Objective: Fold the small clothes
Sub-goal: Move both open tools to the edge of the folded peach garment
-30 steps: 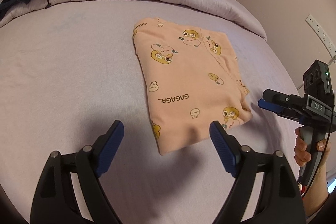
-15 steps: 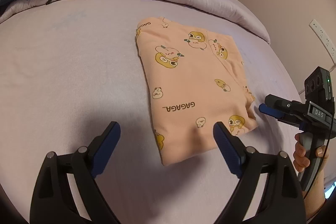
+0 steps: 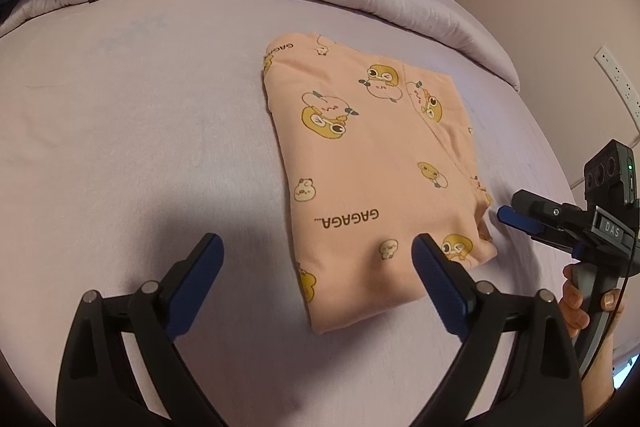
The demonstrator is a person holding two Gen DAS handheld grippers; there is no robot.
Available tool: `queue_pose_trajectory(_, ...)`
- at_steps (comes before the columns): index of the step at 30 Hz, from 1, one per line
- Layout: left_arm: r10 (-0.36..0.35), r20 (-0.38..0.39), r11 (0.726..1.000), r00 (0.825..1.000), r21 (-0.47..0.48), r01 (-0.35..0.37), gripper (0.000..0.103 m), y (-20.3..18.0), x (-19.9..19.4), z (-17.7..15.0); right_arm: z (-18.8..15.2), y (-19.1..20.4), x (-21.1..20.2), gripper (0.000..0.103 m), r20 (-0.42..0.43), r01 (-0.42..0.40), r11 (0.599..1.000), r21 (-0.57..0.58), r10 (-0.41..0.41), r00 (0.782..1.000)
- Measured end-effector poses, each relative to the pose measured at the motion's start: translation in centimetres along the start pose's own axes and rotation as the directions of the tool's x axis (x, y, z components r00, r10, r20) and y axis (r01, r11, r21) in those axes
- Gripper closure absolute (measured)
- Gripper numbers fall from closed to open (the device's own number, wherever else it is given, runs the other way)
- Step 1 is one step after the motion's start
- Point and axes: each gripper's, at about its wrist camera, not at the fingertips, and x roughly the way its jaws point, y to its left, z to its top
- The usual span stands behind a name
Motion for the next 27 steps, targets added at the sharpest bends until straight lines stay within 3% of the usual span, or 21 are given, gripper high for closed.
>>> queue_pose_trajectory(5, -0.027, -0.010, 0.998, 1.000, -0.060, 0.027, 0.001, 0.8, 0.5, 0.7, 0.3, 0.0, 0.1, 0.029, -0.001, -0.004, 1.000, 0.002, 0.004, 1.000)
queue_pose_trajectory(11, -0.030, -0.056, 1.000, 0.998, -0.009, 0.029, 0.001, 0.2, 1.4, 1.4, 0.9, -0.2, 0.5, 0.025, -0.010, -0.007, 1.000, -0.001, 0.007, 1.000)
queue_pose_trajectory(16, -0.022, -0.031, 0.999, 0.999, 0.047, 0.023, 0.001, -0.5, 1.5, 1.5, 1.6, -0.8, 1.0, 0.025, -0.010, -0.013, 1.000, 0.015, 0.013, 1.000)
queue_pose_trajectory(27, -0.033, -0.091, 0.999, 0.995, 0.010, 0.034, 0.001, -0.3, 4.0, 2.0, 2.7, -0.7, 2.7, 0.024, -0.031, -0.021, 1.000, 0.014, 0.022, 0.999)
